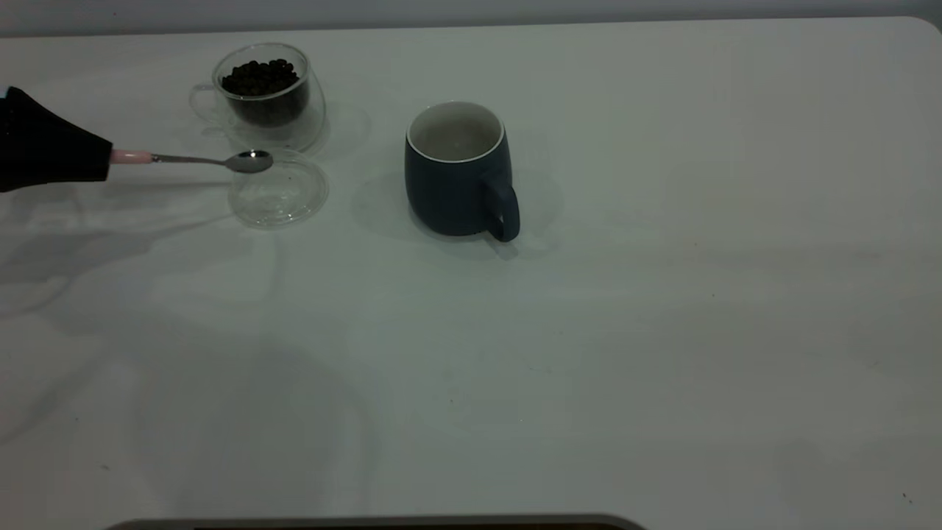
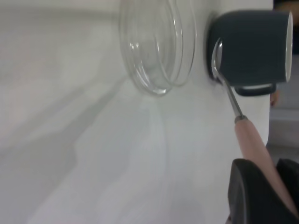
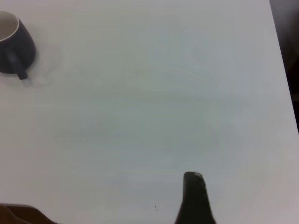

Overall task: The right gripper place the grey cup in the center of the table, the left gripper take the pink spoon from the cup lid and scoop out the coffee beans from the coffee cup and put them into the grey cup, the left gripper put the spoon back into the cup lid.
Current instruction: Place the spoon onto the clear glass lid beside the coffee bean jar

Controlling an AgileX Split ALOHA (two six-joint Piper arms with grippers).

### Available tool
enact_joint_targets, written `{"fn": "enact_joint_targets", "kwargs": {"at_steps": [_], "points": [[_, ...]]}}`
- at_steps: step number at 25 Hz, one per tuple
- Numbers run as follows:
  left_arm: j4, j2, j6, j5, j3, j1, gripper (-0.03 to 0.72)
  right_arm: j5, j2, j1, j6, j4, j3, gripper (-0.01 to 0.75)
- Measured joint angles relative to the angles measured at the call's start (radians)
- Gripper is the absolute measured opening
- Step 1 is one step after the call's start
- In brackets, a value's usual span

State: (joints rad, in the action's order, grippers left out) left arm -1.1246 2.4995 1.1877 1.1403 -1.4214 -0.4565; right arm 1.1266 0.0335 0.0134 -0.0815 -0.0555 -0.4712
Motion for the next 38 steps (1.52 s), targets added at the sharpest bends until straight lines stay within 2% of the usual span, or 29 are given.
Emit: {"fn": "enact_joint_targets", "kwargs": {"at_steps": [8,25,29,35,38], "points": [[-0.022,0.001,0.006,-0.079,0.000,0.006,0.127,0.000,0.000,0.000,0.000,0.000,0.000,0.588],[-0.049,0.001,0.007,-0.225,0.000,0.139,0.127,0.000,0.000,0.000,0.000,0.000,0.000,0.588],[-0.053,0.006,0.007,-0.236,0.000,0.172,0.127,0.000,0.000,0.000,0.000,0.000,0.000,0.588],[-0.063,0.026,0.008,-0.235,0.000,0.179,0.128,0.000,0.000,0.000,0.000,0.000,0.000,0.588],[-0.063,0.033,0.017,-0.239,0.000,0.179,0.161,0.000,0.000,0.000,0.000,0.000,0.000,0.588]]}}
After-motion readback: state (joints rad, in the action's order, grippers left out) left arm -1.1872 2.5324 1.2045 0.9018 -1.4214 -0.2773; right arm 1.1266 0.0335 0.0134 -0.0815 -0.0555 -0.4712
